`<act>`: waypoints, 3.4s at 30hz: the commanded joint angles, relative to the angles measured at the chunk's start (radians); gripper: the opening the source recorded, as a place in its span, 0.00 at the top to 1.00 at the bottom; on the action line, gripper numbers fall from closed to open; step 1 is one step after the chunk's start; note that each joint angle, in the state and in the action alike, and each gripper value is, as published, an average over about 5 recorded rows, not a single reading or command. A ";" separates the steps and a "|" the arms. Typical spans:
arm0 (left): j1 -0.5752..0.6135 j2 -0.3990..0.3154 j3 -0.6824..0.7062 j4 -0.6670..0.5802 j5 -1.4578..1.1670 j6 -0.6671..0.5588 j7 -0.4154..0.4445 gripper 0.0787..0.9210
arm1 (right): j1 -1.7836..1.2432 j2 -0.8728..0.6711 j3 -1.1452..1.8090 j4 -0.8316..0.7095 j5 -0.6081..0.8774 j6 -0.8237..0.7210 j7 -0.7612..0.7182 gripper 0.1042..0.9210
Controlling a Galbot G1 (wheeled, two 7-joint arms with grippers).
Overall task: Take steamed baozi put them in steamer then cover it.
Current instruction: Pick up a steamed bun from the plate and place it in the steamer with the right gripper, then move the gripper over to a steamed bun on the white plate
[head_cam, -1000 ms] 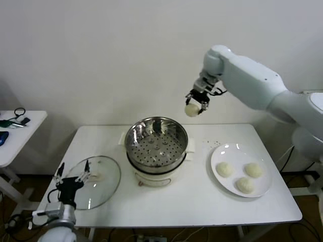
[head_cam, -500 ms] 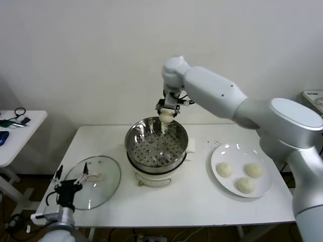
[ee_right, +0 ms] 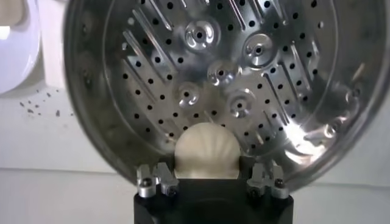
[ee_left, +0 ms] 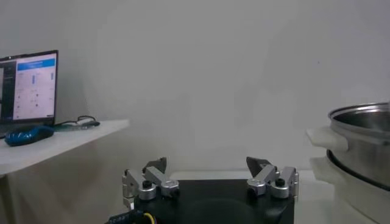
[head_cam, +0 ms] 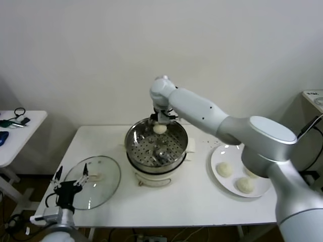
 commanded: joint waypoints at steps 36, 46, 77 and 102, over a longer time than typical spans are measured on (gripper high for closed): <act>0.040 -0.006 0.009 -0.068 -0.041 0.022 0.023 0.12 | 0.317 -0.385 -0.311 0.212 0.902 -0.349 -0.064 0.12; 0.042 -0.014 0.025 -0.075 -0.037 0.020 0.027 0.12 | 0.317 -0.672 -0.412 0.355 1.204 -0.800 -0.114 0.12; 0.038 -0.004 0.019 -0.032 -0.013 0.013 0.033 0.12 | -0.177 -0.749 -0.196 0.222 1.031 -0.965 -0.059 0.12; 0.051 -0.023 0.014 -0.015 0.016 -0.006 0.029 0.12 | -0.231 -0.658 -0.113 0.120 0.948 -0.906 -0.045 0.16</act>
